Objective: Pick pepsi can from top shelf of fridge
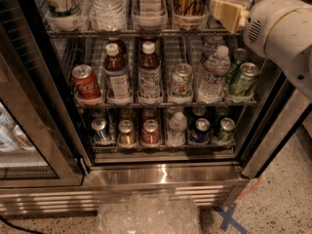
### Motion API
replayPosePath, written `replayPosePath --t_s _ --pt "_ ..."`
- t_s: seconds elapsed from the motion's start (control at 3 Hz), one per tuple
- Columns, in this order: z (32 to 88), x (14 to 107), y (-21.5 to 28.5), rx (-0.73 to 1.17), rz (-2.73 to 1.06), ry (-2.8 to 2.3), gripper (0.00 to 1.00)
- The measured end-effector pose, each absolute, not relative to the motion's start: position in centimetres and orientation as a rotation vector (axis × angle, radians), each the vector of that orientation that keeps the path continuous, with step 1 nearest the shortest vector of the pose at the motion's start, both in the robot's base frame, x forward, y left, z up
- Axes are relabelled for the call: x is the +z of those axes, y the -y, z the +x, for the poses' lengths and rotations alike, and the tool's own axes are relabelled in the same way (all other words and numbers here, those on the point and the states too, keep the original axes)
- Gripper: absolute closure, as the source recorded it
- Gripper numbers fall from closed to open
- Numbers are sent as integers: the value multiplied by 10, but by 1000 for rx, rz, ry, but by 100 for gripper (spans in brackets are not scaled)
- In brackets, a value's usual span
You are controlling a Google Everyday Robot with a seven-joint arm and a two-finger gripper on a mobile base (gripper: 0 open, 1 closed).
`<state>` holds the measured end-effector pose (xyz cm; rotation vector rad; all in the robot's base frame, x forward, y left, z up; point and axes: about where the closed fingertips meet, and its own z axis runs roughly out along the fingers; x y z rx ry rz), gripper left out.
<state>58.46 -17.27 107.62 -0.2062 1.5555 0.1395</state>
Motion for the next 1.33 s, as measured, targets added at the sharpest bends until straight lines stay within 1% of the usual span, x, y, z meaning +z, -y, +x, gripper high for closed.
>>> replayPosePath --t_s 0.33,1.33 --pt "587 1073 180 114 -180 -1548 32" --pt "621 1069 181 104 -166 -1524 31"
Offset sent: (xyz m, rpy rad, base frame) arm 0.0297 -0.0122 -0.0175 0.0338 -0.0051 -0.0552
